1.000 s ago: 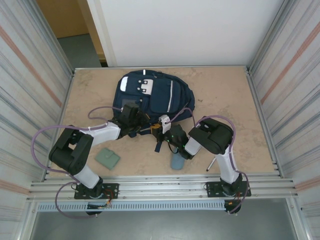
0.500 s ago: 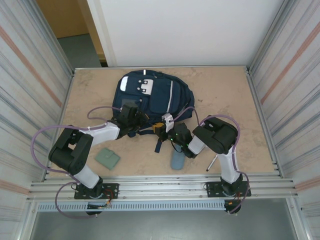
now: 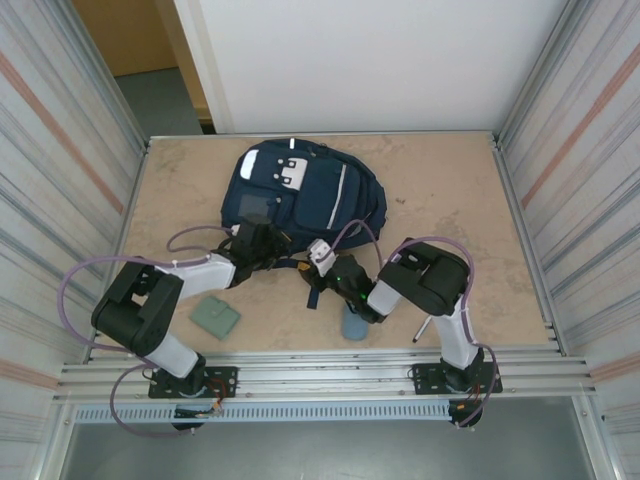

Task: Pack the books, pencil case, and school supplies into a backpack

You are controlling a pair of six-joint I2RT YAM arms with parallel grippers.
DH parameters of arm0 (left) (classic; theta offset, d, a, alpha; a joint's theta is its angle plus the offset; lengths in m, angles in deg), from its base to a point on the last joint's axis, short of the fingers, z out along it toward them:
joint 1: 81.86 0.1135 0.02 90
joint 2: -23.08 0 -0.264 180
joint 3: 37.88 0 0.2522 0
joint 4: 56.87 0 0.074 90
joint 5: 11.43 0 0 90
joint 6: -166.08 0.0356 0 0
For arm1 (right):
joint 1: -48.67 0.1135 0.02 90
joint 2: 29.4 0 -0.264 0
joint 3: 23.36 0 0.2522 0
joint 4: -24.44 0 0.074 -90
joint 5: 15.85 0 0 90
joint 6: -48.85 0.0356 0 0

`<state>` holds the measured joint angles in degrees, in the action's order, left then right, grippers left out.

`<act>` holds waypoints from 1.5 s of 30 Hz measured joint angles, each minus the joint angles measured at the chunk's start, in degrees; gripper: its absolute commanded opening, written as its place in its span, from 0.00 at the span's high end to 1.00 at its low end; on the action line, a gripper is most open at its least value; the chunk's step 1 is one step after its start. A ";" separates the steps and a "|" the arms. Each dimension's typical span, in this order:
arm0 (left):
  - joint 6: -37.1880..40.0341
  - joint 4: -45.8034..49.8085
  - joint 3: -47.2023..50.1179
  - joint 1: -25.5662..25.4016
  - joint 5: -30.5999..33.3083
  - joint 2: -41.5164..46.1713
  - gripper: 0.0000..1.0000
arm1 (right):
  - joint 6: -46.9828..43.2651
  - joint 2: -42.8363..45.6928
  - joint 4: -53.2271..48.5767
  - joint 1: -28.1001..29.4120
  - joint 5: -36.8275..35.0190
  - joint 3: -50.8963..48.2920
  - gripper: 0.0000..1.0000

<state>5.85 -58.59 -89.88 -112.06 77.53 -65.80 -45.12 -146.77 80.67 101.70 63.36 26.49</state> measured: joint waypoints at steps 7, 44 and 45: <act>-3.69 -1.68 0.02 -0.50 0.57 0.24 1.00 | -9.09 -1.90 -0.31 3.34 -7.91 5.20 0.57; -3.80 -0.96 0.33 -2.34 3.50 2.34 1.00 | 5.25 -0.81 -7.93 6.54 -22.82 8.94 1.00; -3.08 -0.52 0.39 -1.84 3.23 2.89 1.00 | 5.60 0.00 -8.31 6.54 -22.77 8.50 1.00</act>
<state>2.76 -59.11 -89.49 -113.89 80.77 -62.91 -39.53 -146.77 72.37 108.24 40.59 35.00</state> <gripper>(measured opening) 0.083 0.046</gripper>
